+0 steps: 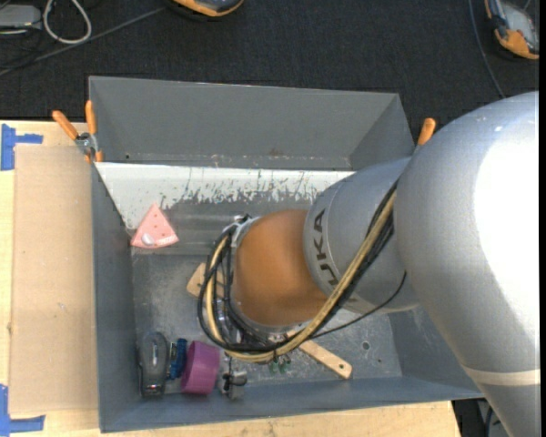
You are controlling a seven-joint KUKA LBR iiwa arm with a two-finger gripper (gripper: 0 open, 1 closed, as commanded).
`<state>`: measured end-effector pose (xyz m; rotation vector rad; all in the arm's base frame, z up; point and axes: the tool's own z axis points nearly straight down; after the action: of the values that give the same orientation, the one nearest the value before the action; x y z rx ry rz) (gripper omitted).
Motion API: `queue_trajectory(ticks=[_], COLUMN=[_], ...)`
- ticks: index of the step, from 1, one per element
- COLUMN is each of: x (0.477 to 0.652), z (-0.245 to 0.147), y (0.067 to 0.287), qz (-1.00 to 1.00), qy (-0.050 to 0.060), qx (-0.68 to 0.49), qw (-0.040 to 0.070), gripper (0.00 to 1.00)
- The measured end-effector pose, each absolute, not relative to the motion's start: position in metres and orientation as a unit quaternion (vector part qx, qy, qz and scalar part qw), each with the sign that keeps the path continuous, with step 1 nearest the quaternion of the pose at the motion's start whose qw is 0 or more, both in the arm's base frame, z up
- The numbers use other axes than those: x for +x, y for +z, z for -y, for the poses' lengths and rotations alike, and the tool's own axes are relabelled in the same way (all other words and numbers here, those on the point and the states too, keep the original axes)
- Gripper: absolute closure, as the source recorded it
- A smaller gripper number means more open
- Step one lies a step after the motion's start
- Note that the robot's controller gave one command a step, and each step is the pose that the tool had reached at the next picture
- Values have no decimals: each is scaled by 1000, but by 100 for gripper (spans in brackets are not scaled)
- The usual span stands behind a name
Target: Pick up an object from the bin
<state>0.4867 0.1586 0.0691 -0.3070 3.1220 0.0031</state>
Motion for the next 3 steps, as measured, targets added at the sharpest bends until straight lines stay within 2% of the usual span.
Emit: queue_trajectory(ticks=[1, 2, 3], x=[491, 496, 484], z=[-156, -180, -176], y=[79, 71, 71], qz=[-994, -994, -994], qy=[1, 2, 3], qx=[-111, -106, -111], qw=[7, 9, 12], gripper=[0, 0, 0])
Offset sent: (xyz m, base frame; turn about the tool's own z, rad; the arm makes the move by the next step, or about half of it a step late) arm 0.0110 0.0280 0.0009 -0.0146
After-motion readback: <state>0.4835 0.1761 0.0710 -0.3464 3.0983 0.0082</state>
